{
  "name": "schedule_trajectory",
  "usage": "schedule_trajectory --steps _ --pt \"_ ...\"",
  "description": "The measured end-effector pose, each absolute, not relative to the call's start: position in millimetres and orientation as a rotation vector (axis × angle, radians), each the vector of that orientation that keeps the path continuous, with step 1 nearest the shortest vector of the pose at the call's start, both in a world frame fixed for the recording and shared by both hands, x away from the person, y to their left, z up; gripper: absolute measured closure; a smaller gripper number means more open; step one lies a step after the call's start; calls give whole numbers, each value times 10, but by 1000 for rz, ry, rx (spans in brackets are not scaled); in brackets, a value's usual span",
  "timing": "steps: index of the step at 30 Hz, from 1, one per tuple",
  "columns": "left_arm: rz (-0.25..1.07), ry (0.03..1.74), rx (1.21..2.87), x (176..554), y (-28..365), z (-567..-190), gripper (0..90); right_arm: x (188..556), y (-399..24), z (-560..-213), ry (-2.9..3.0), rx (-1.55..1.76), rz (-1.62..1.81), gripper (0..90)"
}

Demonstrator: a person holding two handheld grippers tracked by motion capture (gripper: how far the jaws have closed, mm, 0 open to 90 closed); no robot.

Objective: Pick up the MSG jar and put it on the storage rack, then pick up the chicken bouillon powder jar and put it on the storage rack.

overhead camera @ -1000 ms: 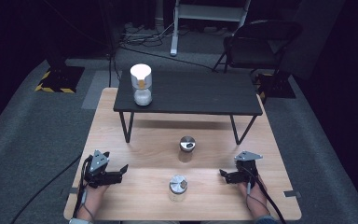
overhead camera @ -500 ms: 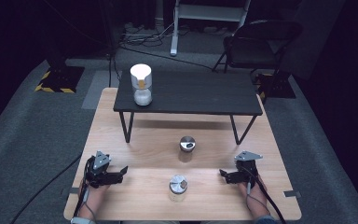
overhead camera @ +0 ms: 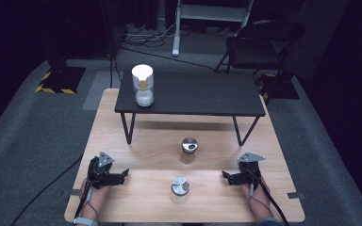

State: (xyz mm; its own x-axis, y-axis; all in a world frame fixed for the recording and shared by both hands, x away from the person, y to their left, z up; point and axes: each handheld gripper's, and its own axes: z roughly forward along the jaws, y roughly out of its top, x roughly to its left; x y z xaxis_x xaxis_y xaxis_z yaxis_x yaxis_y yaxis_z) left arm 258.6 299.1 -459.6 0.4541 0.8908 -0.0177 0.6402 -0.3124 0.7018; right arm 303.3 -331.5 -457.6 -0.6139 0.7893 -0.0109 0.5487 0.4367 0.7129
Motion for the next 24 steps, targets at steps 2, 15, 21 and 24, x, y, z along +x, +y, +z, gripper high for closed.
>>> schedule_trajectory --steps 2,15,21,24 --pt "497 1270 2062 2590 2995 -4597 70 3033 -3315 -4576 2351 1143 978 1" --pt "499 1268 2069 2594 2989 -4592 66 3041 -3317 -4573 2354 1142 978 0" --pt "496 1263 2074 2603 2981 -4594 45 3045 -3316 -4572 2356 1141 977 0" --pt "496 1267 2072 2604 2973 -4595 36 3046 -3317 -4571 2356 1141 977 0"
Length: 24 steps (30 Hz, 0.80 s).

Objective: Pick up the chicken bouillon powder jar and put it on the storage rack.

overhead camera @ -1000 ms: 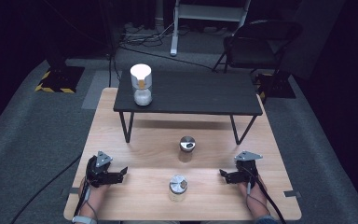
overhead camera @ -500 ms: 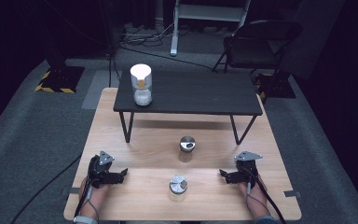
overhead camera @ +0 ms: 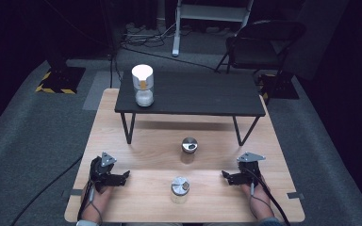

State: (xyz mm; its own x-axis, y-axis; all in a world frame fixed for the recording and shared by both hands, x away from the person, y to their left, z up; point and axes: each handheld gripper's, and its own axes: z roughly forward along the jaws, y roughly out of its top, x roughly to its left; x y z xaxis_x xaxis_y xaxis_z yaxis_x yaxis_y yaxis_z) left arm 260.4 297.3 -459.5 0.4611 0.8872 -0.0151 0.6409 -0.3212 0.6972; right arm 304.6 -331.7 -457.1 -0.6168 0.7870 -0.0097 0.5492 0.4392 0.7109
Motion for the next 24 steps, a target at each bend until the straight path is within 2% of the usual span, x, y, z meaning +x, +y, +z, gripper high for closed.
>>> schedule_trajectory --steps 7,24 --pt "497 1274 2071 2604 2965 -4594 28 3008 -3308 -4575 2336 1149 975 9" --pt "495 1279 2072 2609 2963 -4590 22 2523 -3470 -4593 2064 969 1296 9"
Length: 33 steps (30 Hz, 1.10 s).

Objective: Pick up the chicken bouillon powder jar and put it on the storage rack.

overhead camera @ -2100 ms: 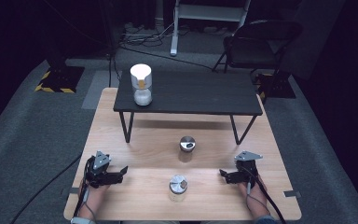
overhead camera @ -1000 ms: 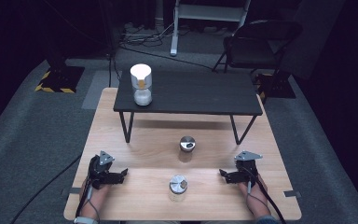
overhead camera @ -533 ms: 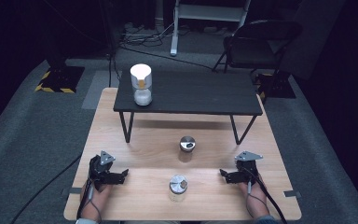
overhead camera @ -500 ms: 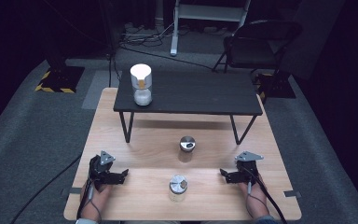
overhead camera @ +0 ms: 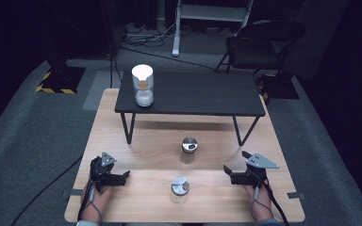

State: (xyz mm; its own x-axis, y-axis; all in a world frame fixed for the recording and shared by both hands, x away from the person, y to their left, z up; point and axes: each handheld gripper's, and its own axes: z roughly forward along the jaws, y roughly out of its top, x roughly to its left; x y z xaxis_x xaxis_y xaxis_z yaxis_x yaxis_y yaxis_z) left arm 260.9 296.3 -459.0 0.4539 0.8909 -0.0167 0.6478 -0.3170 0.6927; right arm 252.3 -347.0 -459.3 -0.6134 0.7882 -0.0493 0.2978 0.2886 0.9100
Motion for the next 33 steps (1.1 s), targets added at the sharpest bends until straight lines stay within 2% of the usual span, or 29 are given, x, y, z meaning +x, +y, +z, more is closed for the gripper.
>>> schedule_trajectory --steps 17,33 --pt "493 1280 2072 2611 2965 -4589 19 2413 -3465 -4523 2020 932 1388 13" --pt "496 1284 2073 2611 2957 -4587 16 2338 -3068 -4395 2092 833 1468 13"
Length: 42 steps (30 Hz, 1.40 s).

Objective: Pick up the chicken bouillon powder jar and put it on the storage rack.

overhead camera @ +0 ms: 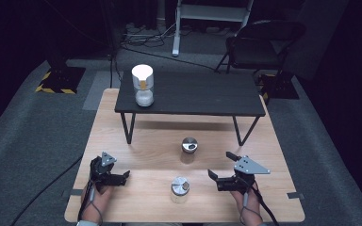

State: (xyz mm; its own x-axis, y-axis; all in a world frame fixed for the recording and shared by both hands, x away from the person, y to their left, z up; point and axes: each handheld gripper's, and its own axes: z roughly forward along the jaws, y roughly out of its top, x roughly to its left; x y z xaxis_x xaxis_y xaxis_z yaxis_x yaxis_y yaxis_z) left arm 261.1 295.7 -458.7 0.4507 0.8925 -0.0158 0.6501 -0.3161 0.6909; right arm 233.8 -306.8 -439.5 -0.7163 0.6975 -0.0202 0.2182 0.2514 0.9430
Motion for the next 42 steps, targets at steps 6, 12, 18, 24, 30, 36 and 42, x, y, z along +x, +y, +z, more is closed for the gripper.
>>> schedule_trajectory --steps 6,12,18,24,30,36,42 --pt "495 1286 2073 2612 2957 -4586 16 2308 -2920 -4366 2133 801 1501 13" --pt "495 1286 2072 2611 2957 -4586 16 2273 -2803 -4346 2159 770 1533 13" --pt "494 1286 2073 2612 2958 -4586 15 2234 -2699 -4351 2177 741 1549 13" --pt "494 1286 2073 2613 2958 -4585 15 2203 -2577 -4361 2192 734 1566 13" --pt "493 1286 2073 2613 2959 -4586 15 2164 -2442 -4388 2210 721 1585 21" --pt "493 1286 2073 2613 2959 -4585 15 2028 -2306 -4445 2183 710 1565 30" --pt "493 1286 2073 2613 2959 -4585 15 1975 -2238 -4533 2196 740 1558 89"
